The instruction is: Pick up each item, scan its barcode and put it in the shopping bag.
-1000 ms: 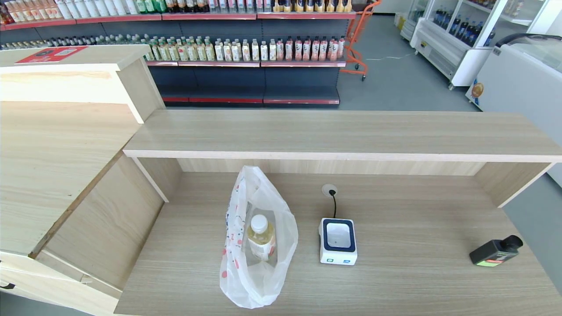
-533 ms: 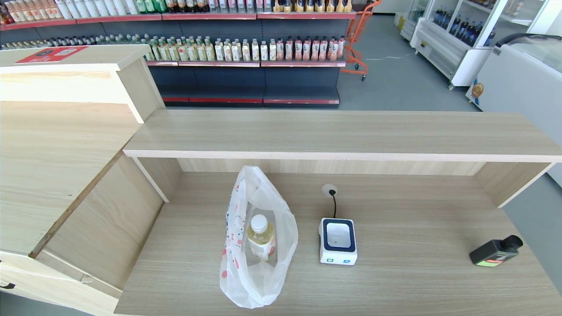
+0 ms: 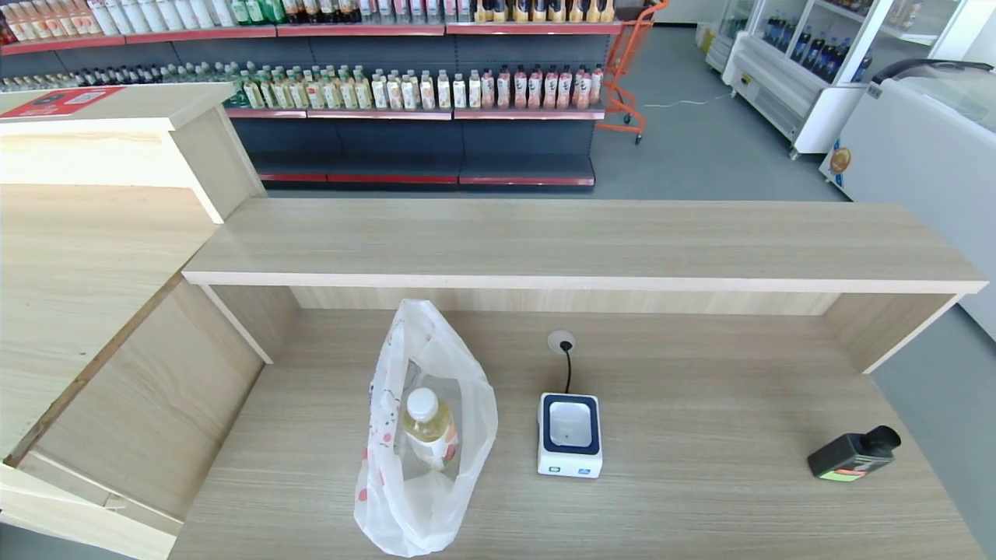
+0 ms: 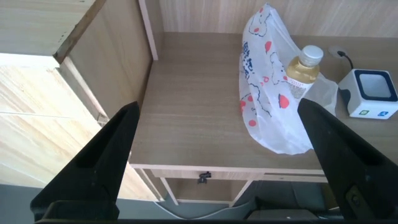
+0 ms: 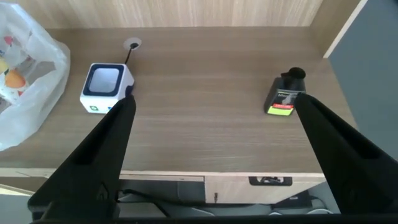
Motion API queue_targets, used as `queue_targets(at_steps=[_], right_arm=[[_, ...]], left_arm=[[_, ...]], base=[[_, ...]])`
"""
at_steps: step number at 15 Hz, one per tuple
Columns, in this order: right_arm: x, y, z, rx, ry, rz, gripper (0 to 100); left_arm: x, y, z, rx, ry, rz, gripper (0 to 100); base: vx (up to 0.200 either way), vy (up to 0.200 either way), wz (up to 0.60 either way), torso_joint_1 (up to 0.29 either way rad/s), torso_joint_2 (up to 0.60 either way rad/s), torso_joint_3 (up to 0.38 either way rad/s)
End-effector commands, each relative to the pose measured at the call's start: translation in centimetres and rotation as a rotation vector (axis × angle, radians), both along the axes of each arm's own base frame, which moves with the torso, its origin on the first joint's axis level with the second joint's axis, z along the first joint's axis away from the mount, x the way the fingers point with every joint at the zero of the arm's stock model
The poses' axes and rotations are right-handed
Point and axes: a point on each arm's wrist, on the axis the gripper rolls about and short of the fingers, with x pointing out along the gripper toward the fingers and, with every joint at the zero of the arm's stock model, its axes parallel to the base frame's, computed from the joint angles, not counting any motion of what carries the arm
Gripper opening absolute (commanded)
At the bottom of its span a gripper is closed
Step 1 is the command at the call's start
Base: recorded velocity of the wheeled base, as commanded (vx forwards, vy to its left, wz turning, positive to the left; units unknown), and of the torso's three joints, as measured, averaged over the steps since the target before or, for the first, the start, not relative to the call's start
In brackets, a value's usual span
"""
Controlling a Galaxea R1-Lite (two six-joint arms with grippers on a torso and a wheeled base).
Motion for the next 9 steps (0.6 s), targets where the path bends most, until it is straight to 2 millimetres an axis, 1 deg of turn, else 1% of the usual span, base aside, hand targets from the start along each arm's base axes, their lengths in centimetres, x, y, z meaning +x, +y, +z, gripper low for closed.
queue_targets(at_steps=[1, 9], right_arm=[[0.04, 0.00, -0.01, 0.000, 0.006, 0.000, 100], [0.04, 0.00, -0.01, 0.001, 0.006, -0.002, 100]], left_arm=[[0.00, 0.00, -0.01, 0.000, 0.000, 0.000, 100], [0.00, 0.00, 0.01, -0.008, -0.002, 0.000, 100]], base=[[0.000, -0.200, 0.00, -0.007, 0.00, 0.002], [0.000, -0.200, 0.00, 0.000, 0.00, 0.002]])
